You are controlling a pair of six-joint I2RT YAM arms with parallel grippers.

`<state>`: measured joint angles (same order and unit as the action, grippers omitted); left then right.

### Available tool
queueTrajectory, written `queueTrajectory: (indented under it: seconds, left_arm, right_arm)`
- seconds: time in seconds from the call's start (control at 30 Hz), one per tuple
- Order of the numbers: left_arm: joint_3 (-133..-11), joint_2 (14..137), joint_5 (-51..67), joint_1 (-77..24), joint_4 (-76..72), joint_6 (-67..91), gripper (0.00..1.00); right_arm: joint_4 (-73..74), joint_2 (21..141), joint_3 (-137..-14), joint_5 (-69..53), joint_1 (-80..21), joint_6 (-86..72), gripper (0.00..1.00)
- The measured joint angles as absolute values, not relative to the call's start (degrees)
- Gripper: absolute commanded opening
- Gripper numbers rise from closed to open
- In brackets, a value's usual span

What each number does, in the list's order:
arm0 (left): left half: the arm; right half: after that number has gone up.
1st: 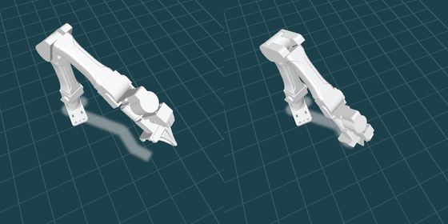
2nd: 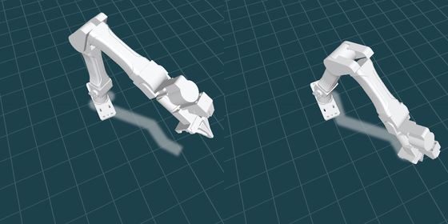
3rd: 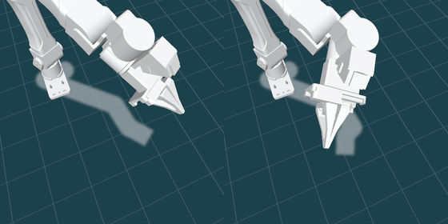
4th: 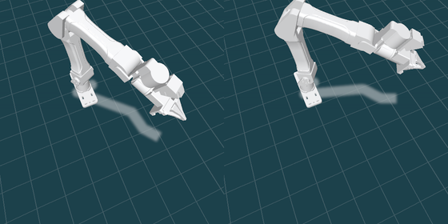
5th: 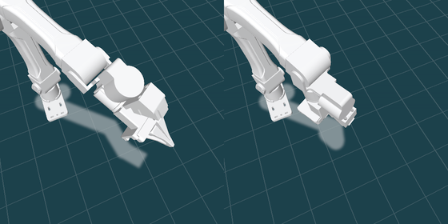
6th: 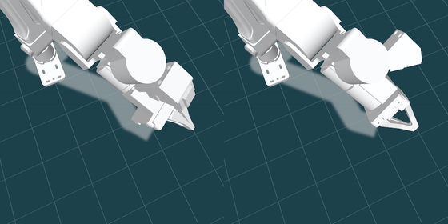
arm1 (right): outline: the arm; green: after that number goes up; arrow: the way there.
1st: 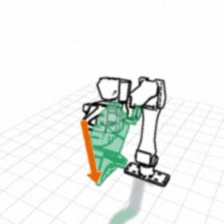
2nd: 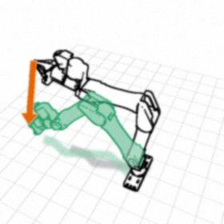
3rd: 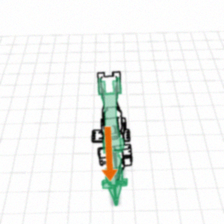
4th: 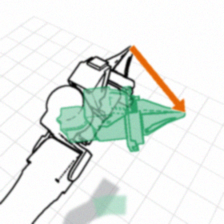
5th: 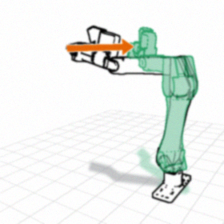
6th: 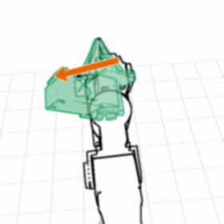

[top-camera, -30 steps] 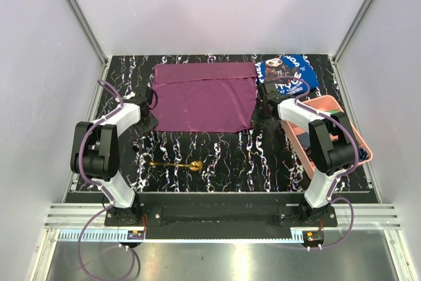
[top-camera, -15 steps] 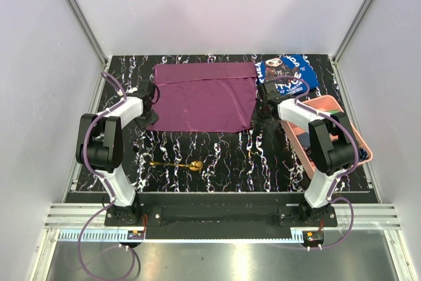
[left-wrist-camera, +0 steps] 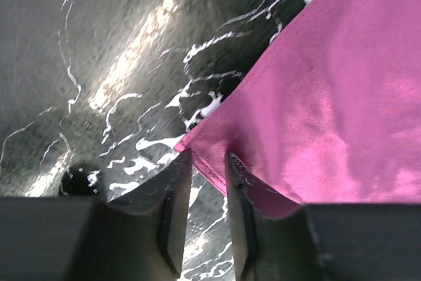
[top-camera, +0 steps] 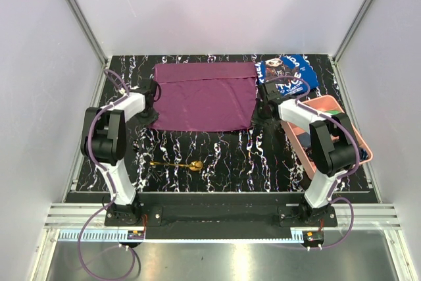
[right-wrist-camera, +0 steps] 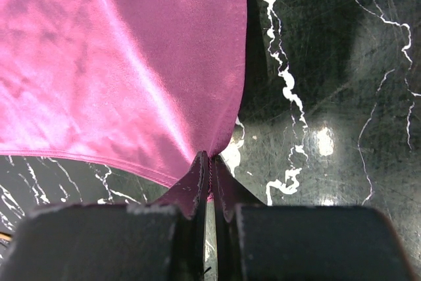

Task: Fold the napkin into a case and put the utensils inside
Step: Flatten out the crumpled napkin at the center of the board.

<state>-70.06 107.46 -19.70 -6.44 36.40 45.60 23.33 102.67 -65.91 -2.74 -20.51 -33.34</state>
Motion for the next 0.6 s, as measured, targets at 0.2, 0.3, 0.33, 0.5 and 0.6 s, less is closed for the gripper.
queueTrajectory:
  seconds: [0.2,0.3,0.33,0.5,0.6]
  left_arm:
    - [-69.8,107.4,-19.5,-5.5,35.4,45.1,0.04]
    - [-67.5,105.7,-19.1,-5.2,32.9,44.3,0.0]
    - [-66.4,104.9,-18.9,-5.1,32.4,43.9,0.0]
    - [-61.4,98.8,-17.1,-5.1,31.0,41.8,0.0]
    - [-60.1,93.2,-15.2,-5.0,30.3,40.2,0.0]
  right_arm:
    - [23.3,100.1,-65.1,-2.7,-20.5,-33.3,0.0]
    - [23.0,99.6,-65.0,-2.7,-20.5,-33.2,0.0]
    - [22.9,99.6,-65.0,-2.7,-20.5,-33.2,0.0]
    - [22.7,99.6,-65.0,-3.5,-20.5,-32.6,0.0]
    - [22.6,99.3,-65.0,-4.4,-20.5,-31.2,0.0]
